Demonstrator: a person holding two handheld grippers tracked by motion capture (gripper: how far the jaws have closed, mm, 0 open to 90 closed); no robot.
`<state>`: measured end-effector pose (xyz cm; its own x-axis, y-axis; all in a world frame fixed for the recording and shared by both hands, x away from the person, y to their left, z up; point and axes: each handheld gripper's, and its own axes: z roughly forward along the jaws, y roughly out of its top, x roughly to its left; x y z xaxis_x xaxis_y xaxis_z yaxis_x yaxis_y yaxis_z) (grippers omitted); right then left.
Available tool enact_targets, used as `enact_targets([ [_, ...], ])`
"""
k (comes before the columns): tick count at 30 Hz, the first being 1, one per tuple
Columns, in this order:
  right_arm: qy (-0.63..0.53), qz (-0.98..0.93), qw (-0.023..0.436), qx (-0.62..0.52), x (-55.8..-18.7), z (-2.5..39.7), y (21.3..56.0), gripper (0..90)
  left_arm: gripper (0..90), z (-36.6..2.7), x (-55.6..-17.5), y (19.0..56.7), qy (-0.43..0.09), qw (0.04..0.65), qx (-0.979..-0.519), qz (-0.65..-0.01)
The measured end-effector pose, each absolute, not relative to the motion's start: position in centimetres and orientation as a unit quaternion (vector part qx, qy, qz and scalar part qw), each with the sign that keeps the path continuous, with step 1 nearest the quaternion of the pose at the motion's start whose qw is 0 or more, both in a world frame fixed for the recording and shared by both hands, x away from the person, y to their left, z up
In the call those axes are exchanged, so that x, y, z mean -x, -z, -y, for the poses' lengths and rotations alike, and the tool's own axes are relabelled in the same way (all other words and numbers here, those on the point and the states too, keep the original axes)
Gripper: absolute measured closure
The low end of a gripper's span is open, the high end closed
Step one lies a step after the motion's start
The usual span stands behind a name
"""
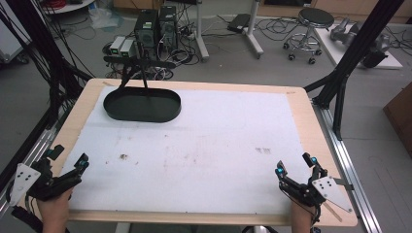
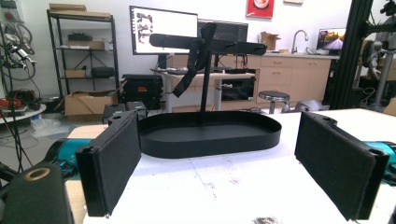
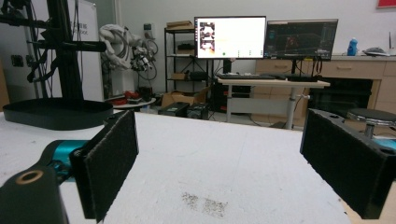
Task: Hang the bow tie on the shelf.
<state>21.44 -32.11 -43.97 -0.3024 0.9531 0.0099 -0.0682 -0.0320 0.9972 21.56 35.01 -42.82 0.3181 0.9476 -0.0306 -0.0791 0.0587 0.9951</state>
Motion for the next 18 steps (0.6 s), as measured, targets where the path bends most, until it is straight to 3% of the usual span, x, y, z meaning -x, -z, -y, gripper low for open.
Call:
enact_targets([
  [18,-0.588,-0.553,0.431,-0.404,-21.39,31.79,43.63,10.5,14.9,-35.10,-21.96,43.05,-0.408,0.609,-0.546,-0.404],
])
